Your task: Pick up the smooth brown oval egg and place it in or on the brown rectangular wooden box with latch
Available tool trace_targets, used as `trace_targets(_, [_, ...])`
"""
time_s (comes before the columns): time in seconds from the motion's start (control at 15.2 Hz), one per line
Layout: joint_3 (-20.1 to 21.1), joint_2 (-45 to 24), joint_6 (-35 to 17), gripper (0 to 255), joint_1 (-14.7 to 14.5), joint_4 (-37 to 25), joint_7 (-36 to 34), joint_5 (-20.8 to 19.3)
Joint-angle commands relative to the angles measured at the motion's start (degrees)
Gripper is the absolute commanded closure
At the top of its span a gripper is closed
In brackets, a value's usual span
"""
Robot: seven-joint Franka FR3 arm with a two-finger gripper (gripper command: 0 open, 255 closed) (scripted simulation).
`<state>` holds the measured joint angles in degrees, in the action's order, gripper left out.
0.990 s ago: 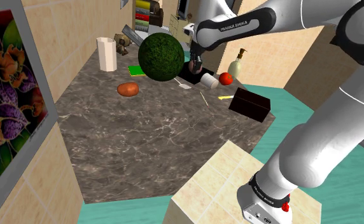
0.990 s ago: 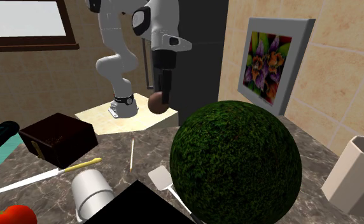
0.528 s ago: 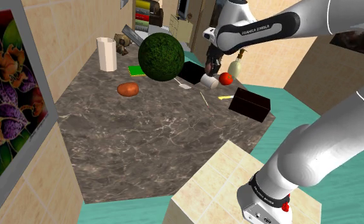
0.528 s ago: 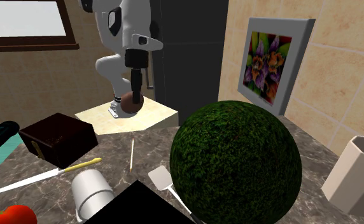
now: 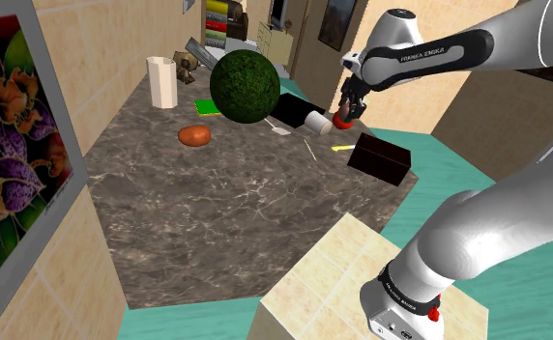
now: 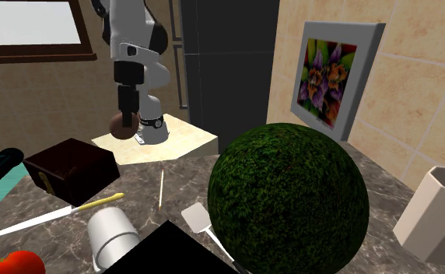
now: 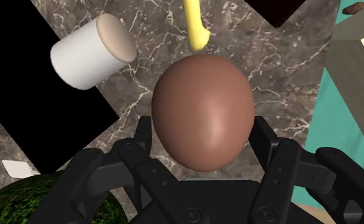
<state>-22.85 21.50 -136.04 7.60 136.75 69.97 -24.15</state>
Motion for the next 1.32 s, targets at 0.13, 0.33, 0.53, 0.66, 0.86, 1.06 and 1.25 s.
trace_targets(0.13, [-4.1,3.2,0.0,255,2.2,1.6,5.9,-0.7])
trace_targets(0.33, [-7.2,5.1,-0.1,255,3.7,2.4,10.2,-1.2])
trace_targets(0.53, [-10.6,6.5,-0.2,255,5.0,2.7,14.6,-1.6])
trace_targets(0.66, [-13.0,7.2,-0.2,255,5.8,2.5,17.7,-1.7])
trace_targets(0.86, [-16.9,7.8,-0.2,255,6.6,1.7,22.6,-1.7])
trace_targets(1.06, [-17.8,6.9,-2.7,255,6.6,3.4,22.4,-2.1])
trace_targets(1.25, [-18.7,5.8,-5.3,255,6.6,4.9,22.3,-2.4])
